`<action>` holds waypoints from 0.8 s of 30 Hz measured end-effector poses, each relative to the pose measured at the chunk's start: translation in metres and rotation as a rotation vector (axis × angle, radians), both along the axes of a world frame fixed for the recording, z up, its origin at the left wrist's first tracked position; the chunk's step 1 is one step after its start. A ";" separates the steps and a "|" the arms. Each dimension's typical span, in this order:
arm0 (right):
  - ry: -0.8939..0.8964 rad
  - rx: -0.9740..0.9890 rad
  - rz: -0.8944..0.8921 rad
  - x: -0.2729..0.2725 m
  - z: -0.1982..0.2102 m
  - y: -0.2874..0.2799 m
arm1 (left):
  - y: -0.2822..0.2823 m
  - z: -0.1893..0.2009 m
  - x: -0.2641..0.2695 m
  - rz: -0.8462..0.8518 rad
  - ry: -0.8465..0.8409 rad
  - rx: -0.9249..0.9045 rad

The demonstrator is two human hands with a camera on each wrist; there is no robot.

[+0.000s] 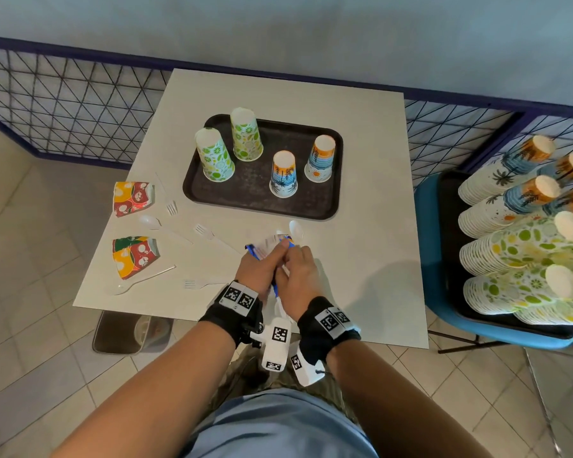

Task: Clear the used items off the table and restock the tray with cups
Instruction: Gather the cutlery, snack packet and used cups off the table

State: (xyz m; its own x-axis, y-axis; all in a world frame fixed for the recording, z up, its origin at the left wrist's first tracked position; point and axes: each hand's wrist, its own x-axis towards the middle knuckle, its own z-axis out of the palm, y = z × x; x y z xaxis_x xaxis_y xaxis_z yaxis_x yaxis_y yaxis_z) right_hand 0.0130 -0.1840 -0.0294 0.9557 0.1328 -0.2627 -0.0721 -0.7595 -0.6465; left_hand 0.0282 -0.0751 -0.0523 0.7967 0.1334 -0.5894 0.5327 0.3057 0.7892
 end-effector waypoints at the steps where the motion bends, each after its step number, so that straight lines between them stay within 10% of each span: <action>1: -0.028 0.030 0.009 0.000 -0.004 0.004 | 0.000 -0.003 0.002 0.016 0.012 0.015; 11: 0.029 0.389 -0.031 0.010 -0.011 -0.001 | 0.037 -0.007 0.011 0.103 0.213 0.264; 16: 0.019 0.036 -0.203 0.056 -0.045 -0.037 | 0.077 -0.017 0.001 0.115 0.201 0.292; 24: 0.126 -0.427 0.059 0.090 -0.092 -0.029 | 0.100 -0.019 -0.034 0.048 0.184 0.393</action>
